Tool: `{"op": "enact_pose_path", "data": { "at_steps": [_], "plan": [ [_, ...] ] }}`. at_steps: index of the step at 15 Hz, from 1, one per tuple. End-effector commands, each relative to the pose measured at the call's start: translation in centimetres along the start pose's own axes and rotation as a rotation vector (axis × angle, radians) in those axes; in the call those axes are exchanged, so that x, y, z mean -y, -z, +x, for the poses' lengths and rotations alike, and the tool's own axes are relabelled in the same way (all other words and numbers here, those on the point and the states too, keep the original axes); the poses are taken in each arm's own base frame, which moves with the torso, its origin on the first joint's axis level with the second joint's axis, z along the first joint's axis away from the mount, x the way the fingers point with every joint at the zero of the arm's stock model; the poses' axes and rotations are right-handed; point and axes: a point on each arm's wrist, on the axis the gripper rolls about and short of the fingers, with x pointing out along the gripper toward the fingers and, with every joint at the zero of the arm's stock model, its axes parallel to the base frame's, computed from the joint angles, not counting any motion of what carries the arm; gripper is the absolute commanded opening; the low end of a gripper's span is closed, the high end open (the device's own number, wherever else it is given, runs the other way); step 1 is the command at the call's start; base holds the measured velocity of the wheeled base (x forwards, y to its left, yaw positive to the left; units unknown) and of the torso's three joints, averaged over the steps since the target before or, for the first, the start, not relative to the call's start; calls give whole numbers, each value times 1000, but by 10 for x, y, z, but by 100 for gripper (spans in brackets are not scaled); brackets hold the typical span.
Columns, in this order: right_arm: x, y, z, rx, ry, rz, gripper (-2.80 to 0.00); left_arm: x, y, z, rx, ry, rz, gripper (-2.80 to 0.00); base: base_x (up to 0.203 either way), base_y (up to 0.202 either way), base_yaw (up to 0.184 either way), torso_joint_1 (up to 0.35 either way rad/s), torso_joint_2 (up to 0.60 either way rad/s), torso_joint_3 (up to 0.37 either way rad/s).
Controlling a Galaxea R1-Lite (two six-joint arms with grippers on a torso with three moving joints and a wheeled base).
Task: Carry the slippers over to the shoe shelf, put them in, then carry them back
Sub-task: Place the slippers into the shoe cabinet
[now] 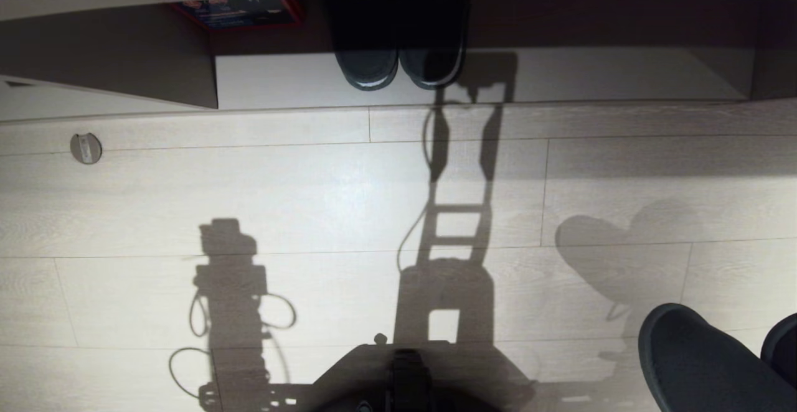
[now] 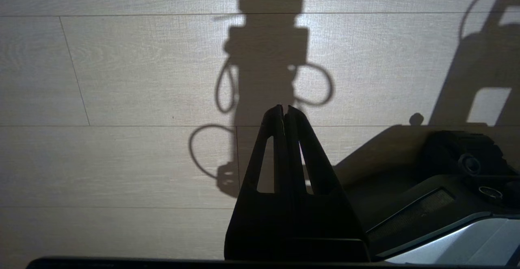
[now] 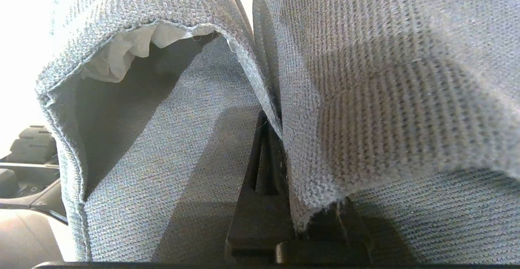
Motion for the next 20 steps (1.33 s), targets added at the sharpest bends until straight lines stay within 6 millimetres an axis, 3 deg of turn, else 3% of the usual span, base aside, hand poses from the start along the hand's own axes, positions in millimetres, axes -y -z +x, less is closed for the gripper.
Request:
{"op": "enact_pose_path", "data": {
  "at_steps": [1,12,14,16,20],
  "plan": [
    [0,12,0,-1,-1,0,-280,0,0,0,0,0,0,-280,0,0,0,0,0,0],
    [-2,14,0,-25,-117,50,-280,0,0,0,0,0,0,-280,0,0,0,0,0,0],
    [-2,9,0,19,-120,49,-280,0,0,0,0,-1,0,-280,0,0,0,0,0,0],
    [-2,-5,-1,134,-116,45,-280,0,0,0,0,0,0,-280,0,0,0,0,0,0],
    [-1,-31,8,200,-90,52,-280,0,0,0,0,0,0,-280,0,0,0,0,0,0]
  ]
}}
